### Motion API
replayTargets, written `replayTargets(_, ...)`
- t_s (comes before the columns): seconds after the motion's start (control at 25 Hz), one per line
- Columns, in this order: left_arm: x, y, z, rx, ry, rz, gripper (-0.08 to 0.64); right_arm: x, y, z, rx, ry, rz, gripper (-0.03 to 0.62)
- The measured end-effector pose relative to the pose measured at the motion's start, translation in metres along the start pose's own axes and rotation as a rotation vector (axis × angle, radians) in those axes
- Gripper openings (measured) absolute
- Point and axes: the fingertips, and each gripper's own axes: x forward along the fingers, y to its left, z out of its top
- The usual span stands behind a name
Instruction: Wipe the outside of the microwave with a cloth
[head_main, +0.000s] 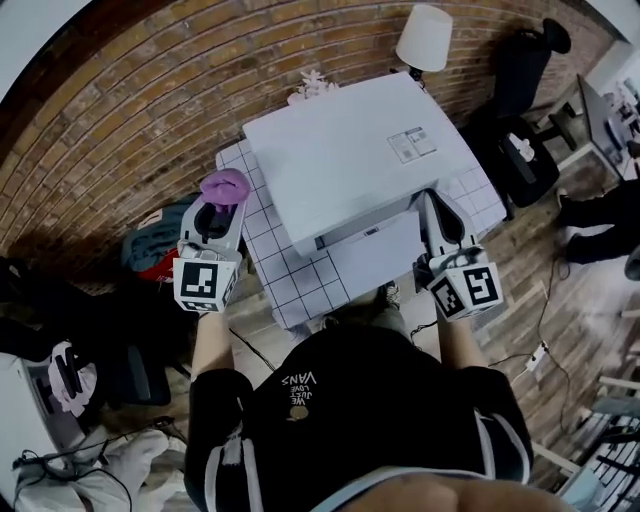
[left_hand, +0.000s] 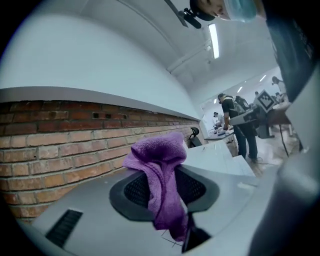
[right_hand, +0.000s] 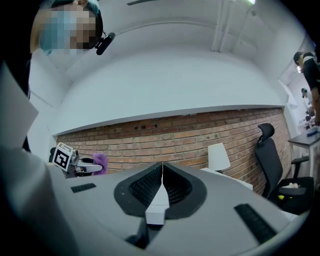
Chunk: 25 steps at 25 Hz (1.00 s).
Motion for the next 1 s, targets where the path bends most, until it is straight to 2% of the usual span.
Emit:
replayTargets(0.12,0.024,0.011,-0.006,0.084,0.067,-0.001,0.13,0.017,-0.012,0.0,0.003,0.017,0.038,0.0)
replayTargets(0.28,0.061,0.017,-0.021,0.18,0.204,-0.044,0.13,0.032,-0.031,0.003,-0.005,0.036,0.087,0.0)
replayTargets(0.6,0.124,0.032,-0.046,0.281,0.436,-0.082,0.13,0.056,-0.071,0.007,0.006,0.044,0.144,0.0)
replayTargets(0.8,0.151,0.038,-0.069,0.338,0.604,-0.136,0.13,0.066,-0.097,0.008,0.027,0.041,0.154,0.0)
replayTargets(1.0,0.174,0.036,-0.074,0.411,0.739,-0.179,0.13,0.072,-0.122,0.007,0.047,0.04,0.165,0.0)
